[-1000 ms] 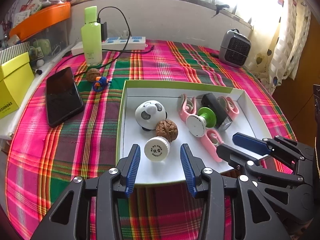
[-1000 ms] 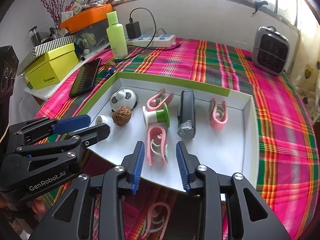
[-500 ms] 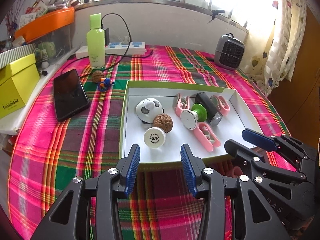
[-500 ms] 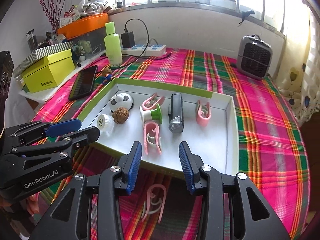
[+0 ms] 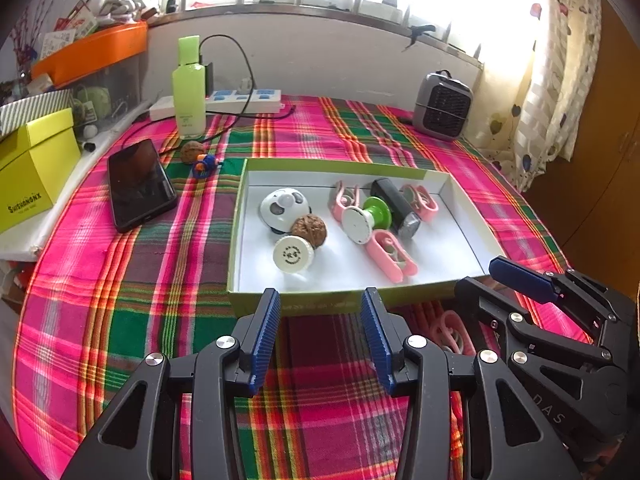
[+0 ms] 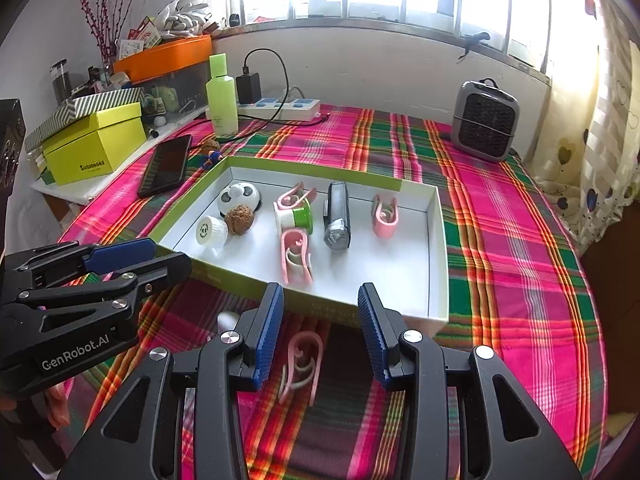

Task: Organize objects
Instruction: 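Withdraw both tools from the box toward the white mushroom gadget and pink clip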

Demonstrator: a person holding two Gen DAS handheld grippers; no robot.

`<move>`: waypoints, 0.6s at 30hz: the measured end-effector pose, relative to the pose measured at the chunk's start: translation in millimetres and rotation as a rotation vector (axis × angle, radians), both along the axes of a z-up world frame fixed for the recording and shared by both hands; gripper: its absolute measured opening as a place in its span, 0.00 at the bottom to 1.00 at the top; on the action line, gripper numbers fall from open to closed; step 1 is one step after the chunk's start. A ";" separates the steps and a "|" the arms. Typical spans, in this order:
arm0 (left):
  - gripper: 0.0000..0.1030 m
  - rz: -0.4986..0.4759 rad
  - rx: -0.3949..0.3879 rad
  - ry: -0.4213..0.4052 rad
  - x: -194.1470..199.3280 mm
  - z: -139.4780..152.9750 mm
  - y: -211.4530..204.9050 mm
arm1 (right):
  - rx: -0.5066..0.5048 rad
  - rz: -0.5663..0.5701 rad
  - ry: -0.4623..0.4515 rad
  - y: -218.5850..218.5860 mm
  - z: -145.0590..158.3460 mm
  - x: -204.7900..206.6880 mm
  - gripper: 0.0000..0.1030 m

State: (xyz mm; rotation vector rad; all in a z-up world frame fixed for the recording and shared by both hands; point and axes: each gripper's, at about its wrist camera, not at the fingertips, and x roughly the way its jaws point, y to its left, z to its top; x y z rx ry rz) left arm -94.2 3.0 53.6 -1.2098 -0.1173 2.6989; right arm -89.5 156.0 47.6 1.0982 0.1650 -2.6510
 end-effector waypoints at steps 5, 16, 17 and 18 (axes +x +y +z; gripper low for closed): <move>0.40 -0.015 0.010 -0.014 4.9 -5.0 3.0 | 0.013 -0.015 0.003 3.0 -2.3 7.5 0.39; 0.43 -0.059 0.029 -0.039 12.7 -15.7 9.9 | 0.030 -0.073 0.019 13.9 -7.0 23.0 0.39; 0.44 -0.066 0.032 -0.043 13.4 -17.2 11.0 | 0.023 -0.078 0.016 16.3 -7.8 23.7 0.39; 0.44 -0.069 0.033 -0.047 13.9 -18.7 11.8 | 0.016 -0.083 0.013 18.6 -8.6 24.6 0.39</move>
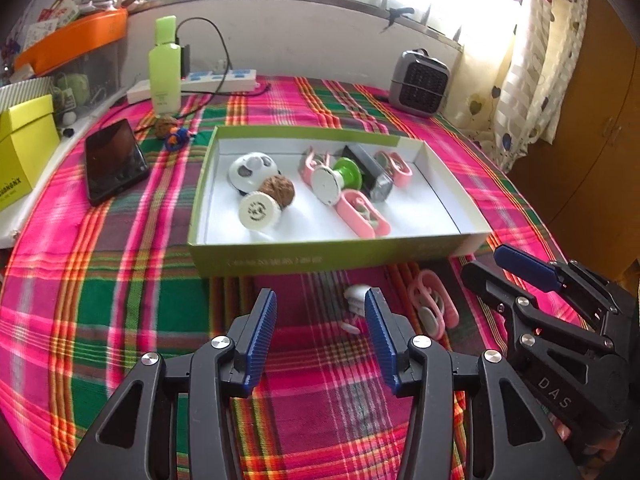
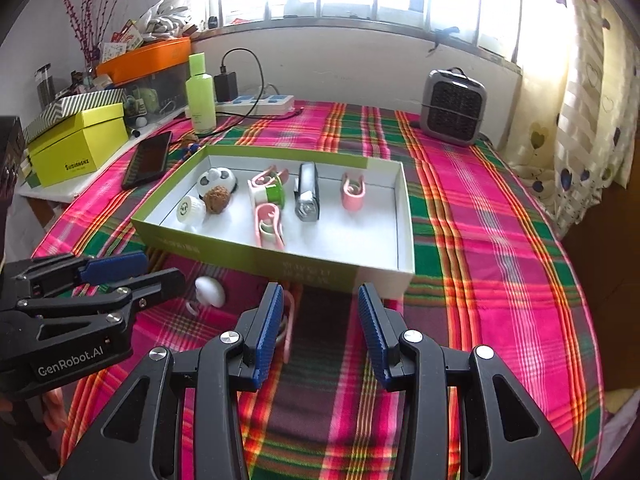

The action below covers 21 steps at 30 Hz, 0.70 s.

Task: Organize objects
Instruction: 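Withdraw both tools from the box toward the white mushroom gadget and pink clip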

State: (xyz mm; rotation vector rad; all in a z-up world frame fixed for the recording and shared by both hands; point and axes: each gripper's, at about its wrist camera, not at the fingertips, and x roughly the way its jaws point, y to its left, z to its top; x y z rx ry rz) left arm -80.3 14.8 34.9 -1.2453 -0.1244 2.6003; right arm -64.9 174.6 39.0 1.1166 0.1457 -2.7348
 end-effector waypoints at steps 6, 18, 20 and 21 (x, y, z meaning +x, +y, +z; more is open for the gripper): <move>0.45 -0.025 0.018 -0.023 0.0 -7.2 3.8 | -0.034 -0.023 -0.020 11.4 -6.2 3.3 0.44; 0.47 -0.071 0.033 -0.057 -6.5 -16.7 16.3 | -0.073 -0.034 -0.046 21.7 -14.9 5.3 0.46; 0.47 -0.075 0.019 -0.052 -7.4 -18.0 19.5 | -0.075 -0.037 -0.050 22.7 -15.6 5.0 0.46; 0.47 -0.073 0.013 -0.051 -8.1 -17.9 20.2 | -0.075 -0.038 -0.051 23.1 -16.0 5.1 0.46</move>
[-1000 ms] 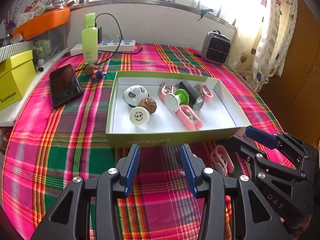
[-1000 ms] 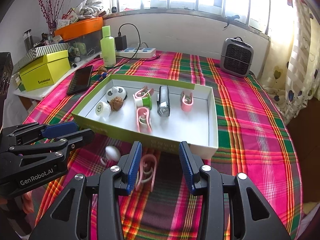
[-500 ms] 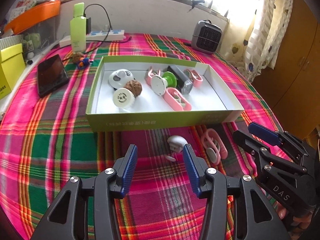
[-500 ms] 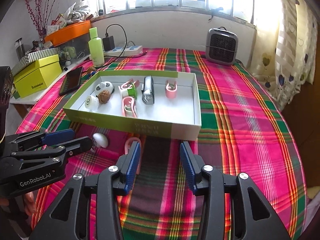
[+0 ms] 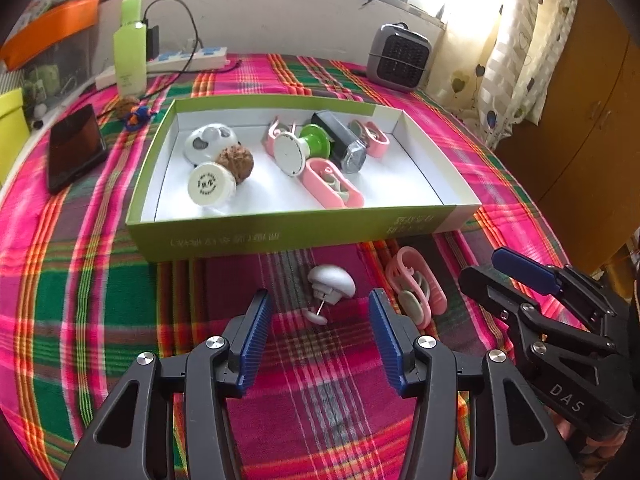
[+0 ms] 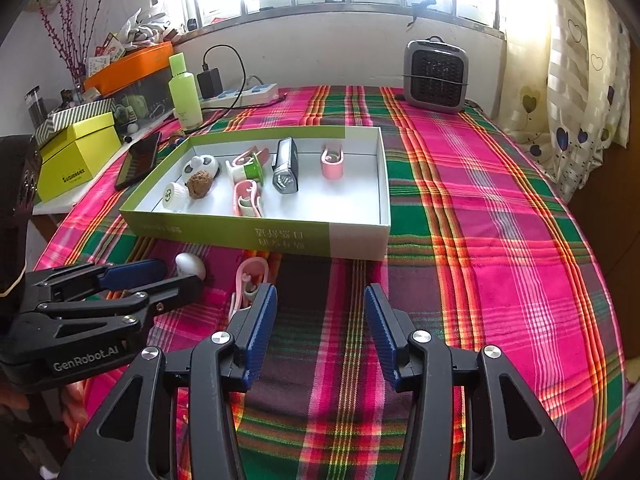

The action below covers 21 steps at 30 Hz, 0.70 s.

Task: Organize objects
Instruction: 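Withdraw both tools from the box toward the white mushroom gadget and pink clip, then grasp the white mushroom gadget with the left tool while the right tool grasps a pink clip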

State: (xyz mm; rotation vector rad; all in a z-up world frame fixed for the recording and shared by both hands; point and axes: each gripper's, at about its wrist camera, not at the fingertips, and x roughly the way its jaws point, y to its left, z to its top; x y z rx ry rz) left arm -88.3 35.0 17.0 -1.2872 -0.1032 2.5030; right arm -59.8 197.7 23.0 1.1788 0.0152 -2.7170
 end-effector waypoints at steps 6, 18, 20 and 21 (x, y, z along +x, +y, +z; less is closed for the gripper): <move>0.47 0.003 -0.007 0.004 -4.1 -0.1 2.3 | -0.002 0.000 -0.002 0.8 -0.6 0.0 0.46; 0.39 0.030 -0.026 0.018 -4.1 -0.9 -1.1 | -0.009 0.017 -0.010 -3.8 -2.0 -0.7 0.46; 0.36 0.032 -0.032 0.020 -3.9 -0.9 -1.9 | -0.007 0.018 -0.011 -4.5 -2.3 -0.8 0.46; 0.33 0.034 -0.033 0.021 -4.0 -0.9 -2.3 | -0.006 0.018 -0.011 -4.9 -2.3 -0.6 0.46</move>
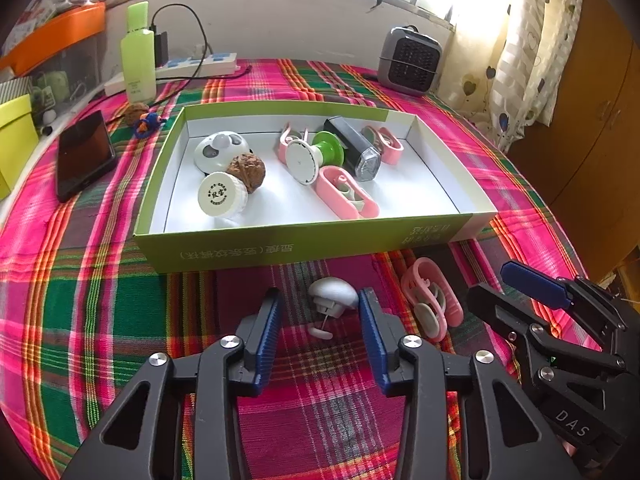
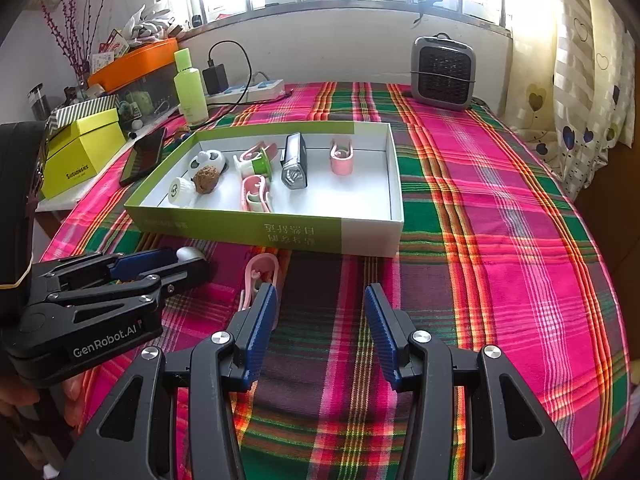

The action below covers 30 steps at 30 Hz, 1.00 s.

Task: Organize objects
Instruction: 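Grasp the white mushroom gadget with the left tool while the right tool grasps a pink clip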

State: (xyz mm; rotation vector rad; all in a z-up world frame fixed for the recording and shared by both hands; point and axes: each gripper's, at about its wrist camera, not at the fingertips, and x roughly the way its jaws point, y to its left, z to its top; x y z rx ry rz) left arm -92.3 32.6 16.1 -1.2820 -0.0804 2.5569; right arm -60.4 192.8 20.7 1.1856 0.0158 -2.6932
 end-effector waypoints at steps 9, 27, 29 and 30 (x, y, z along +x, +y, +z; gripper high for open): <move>0.24 0.016 0.005 0.004 -0.5 -0.8 -4.9 | 0.002 0.015 -0.003 -6.0 -0.3 -0.3 0.46; 0.23 0.035 0.014 0.007 2.9 -1.0 -15.5 | -0.016 0.078 -0.044 -28.6 -9.4 -9.7 0.46; 0.23 0.035 0.015 0.007 3.0 -0.9 -15.5 | -0.006 0.076 -0.046 -30.3 -10.8 -10.7 0.46; 0.23 0.035 0.014 0.007 3.0 -0.9 -15.4 | 0.003 0.075 -0.049 -31.6 -11.4 -11.5 0.46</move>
